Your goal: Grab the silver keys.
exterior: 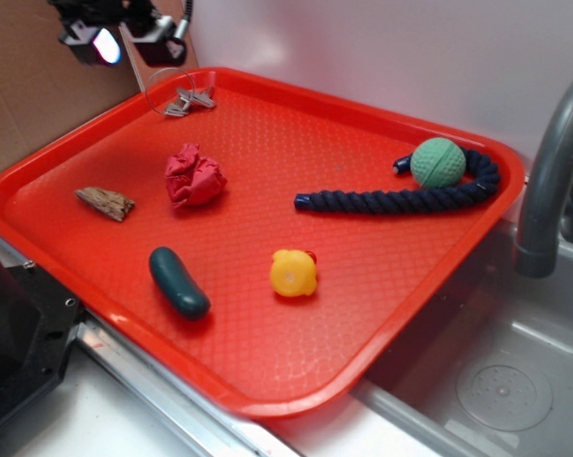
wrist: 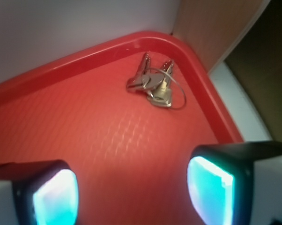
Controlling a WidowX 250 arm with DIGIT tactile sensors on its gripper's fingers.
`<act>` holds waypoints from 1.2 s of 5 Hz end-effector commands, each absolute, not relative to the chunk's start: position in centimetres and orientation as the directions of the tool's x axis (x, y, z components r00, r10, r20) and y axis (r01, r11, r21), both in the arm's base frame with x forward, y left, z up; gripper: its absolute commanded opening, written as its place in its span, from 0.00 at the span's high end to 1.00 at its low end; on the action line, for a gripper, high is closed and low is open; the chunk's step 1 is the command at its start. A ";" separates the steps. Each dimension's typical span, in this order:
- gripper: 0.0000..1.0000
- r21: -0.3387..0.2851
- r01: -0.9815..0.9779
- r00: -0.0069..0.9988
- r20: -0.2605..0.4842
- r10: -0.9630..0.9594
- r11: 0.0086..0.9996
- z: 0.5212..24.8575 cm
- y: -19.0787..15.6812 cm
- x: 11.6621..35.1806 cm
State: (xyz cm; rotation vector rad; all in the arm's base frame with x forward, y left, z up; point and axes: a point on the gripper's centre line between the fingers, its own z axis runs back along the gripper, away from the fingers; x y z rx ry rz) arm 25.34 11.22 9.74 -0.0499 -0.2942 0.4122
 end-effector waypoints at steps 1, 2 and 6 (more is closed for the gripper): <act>0.00 -0.109 -0.364 0.886 0.266 0.380 0.925 9.4 14.2 28.2; 0.00 -0.128 -0.368 0.881 0.270 0.390 0.921 9.6 15.3 28.9; 0.00 0.104 -0.271 0.923 0.309 0.228 0.957 9.2 17.3 29.8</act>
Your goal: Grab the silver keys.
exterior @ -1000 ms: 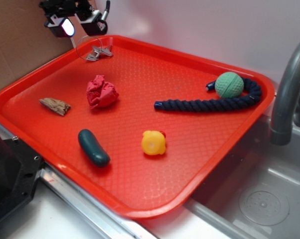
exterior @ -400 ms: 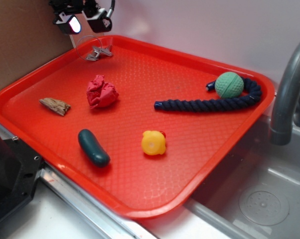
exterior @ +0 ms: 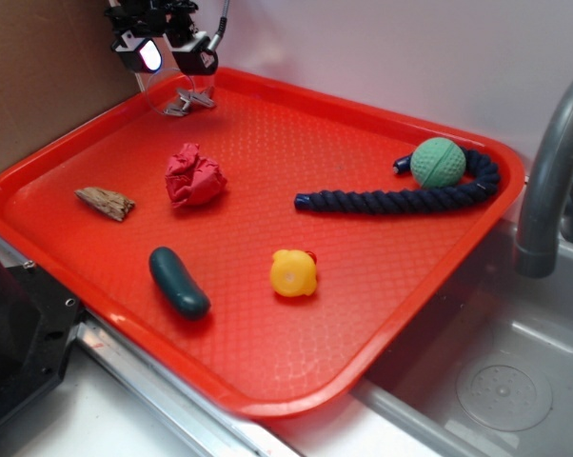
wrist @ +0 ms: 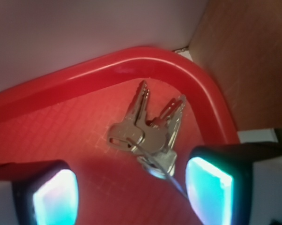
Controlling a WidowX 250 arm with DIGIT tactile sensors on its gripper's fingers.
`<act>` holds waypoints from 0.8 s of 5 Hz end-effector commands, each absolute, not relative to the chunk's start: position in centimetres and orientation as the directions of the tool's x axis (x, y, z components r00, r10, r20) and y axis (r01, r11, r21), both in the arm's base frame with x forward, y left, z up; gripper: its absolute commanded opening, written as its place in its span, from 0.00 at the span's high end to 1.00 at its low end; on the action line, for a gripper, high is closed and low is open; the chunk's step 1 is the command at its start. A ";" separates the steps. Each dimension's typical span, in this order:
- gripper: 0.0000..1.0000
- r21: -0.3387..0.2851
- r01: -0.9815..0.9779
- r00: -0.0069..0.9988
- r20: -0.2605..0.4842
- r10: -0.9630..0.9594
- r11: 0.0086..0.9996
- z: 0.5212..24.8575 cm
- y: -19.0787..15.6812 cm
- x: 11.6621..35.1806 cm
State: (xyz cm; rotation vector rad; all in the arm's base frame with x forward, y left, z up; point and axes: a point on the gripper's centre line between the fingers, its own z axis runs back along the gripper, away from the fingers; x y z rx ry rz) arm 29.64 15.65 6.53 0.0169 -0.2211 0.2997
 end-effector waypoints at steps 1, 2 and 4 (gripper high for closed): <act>0.00 0.137 -0.196 0.939 0.311 0.145 0.971 8.7 17.0 29.9; 0.00 0.168 -0.158 0.955 0.277 0.107 0.973 7.1 16.6 29.8; 0.00 0.182 -0.116 0.964 0.256 0.067 0.977 5.9 15.8 29.9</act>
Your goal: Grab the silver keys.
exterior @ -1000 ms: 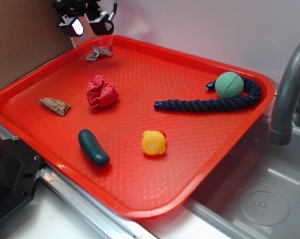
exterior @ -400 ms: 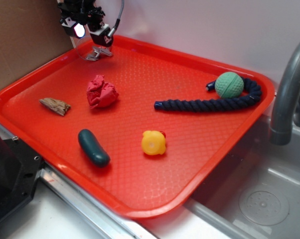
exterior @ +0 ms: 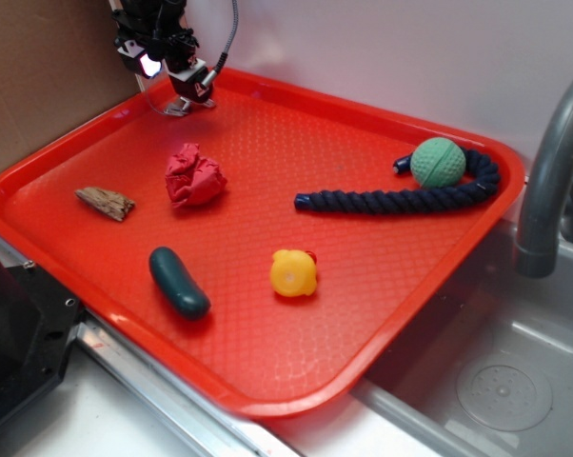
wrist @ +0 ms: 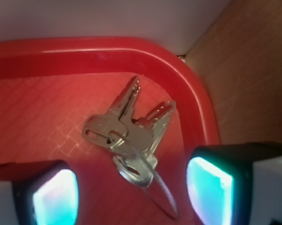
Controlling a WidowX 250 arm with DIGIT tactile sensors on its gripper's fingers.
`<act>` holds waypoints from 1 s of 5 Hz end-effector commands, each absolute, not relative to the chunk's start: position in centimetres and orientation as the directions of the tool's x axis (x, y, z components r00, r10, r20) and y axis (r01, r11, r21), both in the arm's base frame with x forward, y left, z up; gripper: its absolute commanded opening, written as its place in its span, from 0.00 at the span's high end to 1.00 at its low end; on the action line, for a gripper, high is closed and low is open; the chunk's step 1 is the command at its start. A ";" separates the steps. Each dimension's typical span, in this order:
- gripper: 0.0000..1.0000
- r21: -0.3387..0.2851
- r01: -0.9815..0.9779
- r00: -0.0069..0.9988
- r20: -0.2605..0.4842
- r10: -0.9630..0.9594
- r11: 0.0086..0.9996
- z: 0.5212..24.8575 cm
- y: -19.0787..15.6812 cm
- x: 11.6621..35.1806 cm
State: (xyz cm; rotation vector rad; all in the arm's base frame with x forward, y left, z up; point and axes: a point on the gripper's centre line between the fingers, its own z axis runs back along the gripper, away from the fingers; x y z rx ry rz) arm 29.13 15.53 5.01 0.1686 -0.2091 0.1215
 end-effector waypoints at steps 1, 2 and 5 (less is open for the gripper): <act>0.00 0.183 -0.090 0.968 0.247 0.043 0.979 5.3 15.3 30.1; 1.00 0.184 -0.090 0.969 0.242 0.044 0.979 5.0 14.9 30.2; 1.00 0.178 -0.047 0.973 0.230 0.005 0.983 4.4 14.4 29.9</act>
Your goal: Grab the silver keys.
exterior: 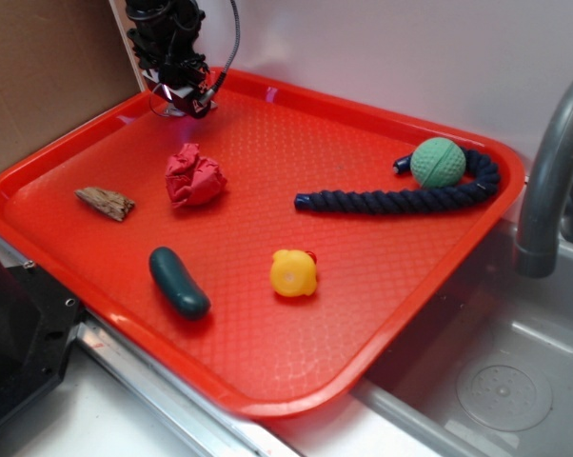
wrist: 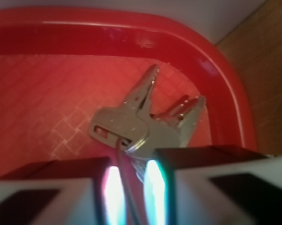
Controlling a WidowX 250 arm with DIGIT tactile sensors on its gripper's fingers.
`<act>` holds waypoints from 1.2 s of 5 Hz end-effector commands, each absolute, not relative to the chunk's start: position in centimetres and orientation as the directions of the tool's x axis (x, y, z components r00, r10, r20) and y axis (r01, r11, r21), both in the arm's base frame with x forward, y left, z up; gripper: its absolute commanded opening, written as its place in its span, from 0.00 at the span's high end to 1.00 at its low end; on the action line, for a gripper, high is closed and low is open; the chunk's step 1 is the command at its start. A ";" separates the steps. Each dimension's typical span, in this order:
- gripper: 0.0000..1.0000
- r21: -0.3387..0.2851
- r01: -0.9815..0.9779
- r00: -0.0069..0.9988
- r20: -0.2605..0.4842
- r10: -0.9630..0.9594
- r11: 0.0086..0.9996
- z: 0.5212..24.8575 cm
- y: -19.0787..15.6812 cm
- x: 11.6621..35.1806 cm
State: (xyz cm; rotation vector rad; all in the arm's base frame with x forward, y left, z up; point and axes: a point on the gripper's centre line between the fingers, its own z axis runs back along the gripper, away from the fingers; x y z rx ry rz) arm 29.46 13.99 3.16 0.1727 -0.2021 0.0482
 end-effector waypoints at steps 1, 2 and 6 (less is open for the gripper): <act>1.00 0.178 -0.045 0.973 0.230 0.003 0.983 4.4 14.4 29.7; 1.00 0.181 -0.050 0.973 0.229 0.007 0.982 4.4 14.5 29.6; 1.00 0.056 -0.189 0.963 0.205 0.174 0.980 14.8 9.3 26.0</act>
